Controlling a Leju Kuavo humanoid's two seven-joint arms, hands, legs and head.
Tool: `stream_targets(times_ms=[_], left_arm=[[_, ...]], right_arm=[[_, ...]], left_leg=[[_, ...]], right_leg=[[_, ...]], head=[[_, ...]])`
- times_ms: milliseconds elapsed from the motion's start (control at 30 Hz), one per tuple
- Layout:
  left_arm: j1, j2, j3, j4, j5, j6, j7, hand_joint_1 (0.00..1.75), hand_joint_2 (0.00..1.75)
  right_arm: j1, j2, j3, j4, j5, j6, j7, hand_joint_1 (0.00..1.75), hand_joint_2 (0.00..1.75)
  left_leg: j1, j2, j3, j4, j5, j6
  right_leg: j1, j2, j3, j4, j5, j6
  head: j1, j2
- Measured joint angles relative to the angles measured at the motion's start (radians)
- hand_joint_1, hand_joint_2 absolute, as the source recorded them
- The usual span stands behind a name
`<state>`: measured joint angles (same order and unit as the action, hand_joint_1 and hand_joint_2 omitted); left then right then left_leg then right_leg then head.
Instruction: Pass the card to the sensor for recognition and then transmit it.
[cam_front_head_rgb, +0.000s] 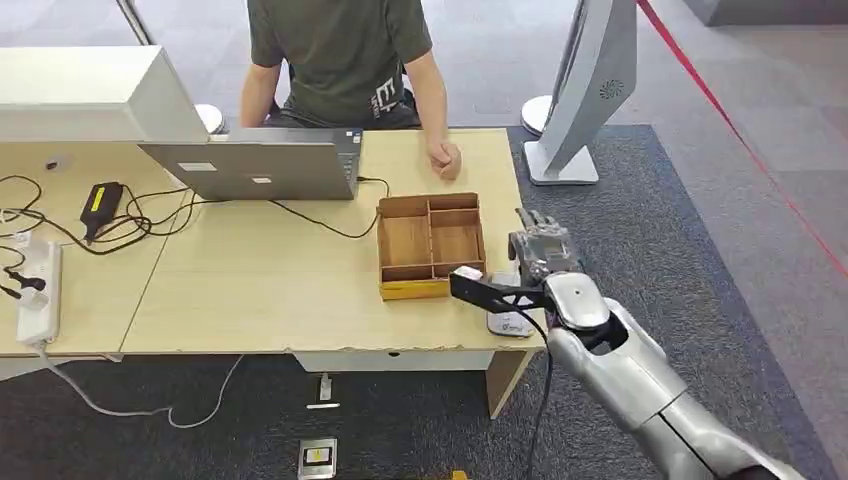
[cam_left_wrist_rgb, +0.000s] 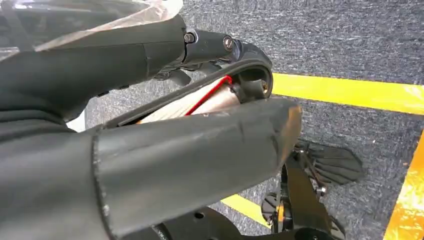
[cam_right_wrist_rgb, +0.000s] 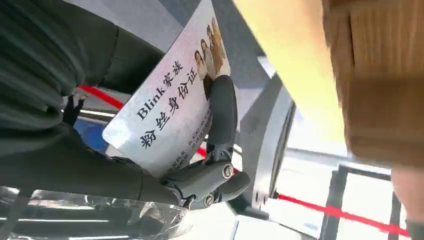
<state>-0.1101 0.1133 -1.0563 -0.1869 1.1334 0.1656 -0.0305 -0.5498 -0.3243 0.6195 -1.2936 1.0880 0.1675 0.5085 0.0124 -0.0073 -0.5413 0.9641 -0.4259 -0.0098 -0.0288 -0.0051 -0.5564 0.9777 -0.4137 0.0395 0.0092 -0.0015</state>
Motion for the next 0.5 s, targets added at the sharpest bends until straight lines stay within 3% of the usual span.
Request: stream_targets(times_ms=[233,500], left_arm=[[0.000,0.000,0.000,0.000,-0.012,-0.002,0.000,0.00,0.00],[-0.002,0.000,0.000,0.000,-0.027,-0.009,-0.004,0.00,0.00]], right_arm=[[-0.060,-0.004,0.007,-0.047,0.021,-0.002,-0.008,1.75,1.75],[-0.108,0.039,0.033,-0.059,0.024,-0.008,-0.032,1.75,1.75]], left_leg=[[0.000,0.000,-0.002,0.000,0.000,0.000],[0.001,0.000,-0.001,0.000,0.000,0.000]], right_leg=[[0.000,0.001,-0.001,0.000,0.000,0.000],[0.000,0.001,-0.001,0.001,0.000,0.000]], head=[[0.000,0.000],[0.000,0.000]])
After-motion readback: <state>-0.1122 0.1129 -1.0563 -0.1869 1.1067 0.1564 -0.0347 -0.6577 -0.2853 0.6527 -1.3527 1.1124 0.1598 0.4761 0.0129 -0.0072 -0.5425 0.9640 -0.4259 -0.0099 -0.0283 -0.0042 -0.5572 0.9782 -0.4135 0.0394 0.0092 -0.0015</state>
